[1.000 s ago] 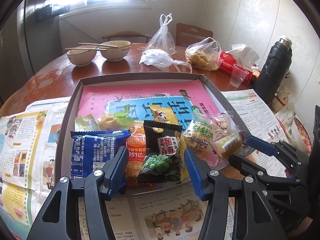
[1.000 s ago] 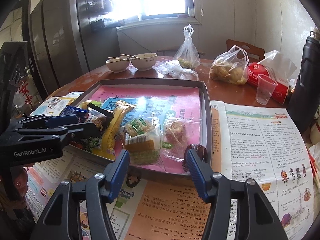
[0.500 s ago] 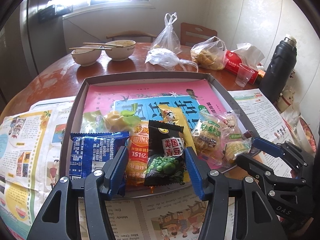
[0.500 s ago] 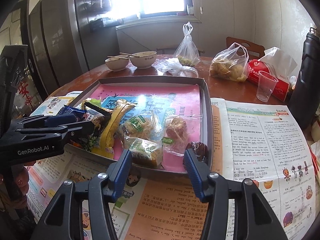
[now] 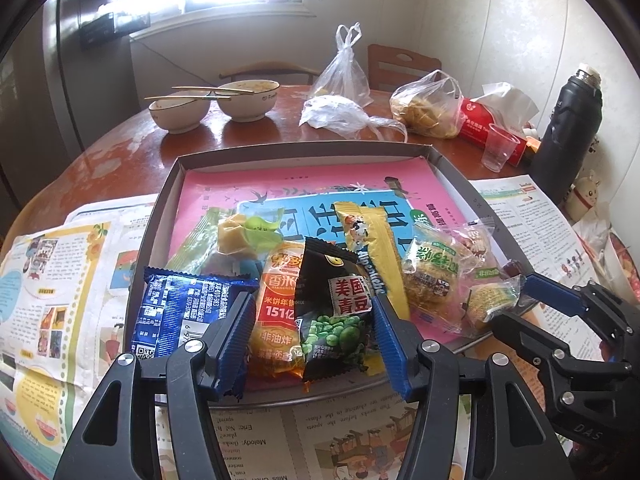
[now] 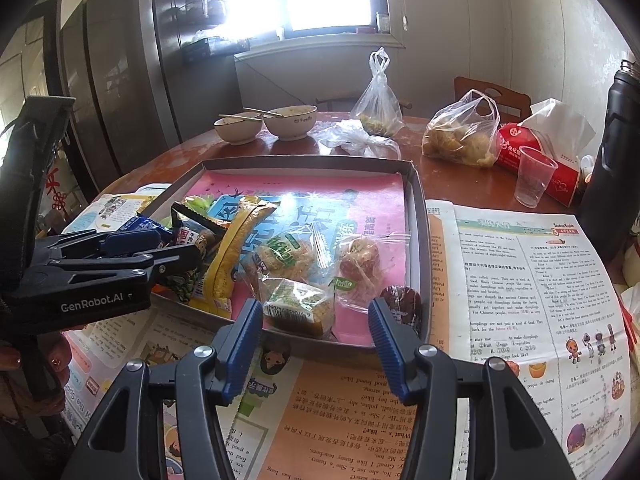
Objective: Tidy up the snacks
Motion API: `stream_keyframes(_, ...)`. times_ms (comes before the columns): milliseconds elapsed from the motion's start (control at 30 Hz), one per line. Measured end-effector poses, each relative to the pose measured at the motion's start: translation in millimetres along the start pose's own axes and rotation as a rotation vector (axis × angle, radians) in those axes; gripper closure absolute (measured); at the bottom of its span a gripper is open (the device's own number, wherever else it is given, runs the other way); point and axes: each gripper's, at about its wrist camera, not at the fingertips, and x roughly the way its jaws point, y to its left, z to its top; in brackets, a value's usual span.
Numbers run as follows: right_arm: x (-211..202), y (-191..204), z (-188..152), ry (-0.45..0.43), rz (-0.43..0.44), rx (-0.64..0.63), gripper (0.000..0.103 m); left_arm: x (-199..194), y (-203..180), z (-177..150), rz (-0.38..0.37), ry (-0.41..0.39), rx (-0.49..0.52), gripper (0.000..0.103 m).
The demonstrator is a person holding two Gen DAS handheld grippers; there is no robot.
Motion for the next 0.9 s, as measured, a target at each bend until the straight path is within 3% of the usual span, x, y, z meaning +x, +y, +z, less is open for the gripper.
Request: stream_keyframes(900,-9.7,-0.2,3.8,-0.027,-0.026,0.015,0.035,-9.0,-1.3,0.1,-0.03,-0.006,-0.009,0.039)
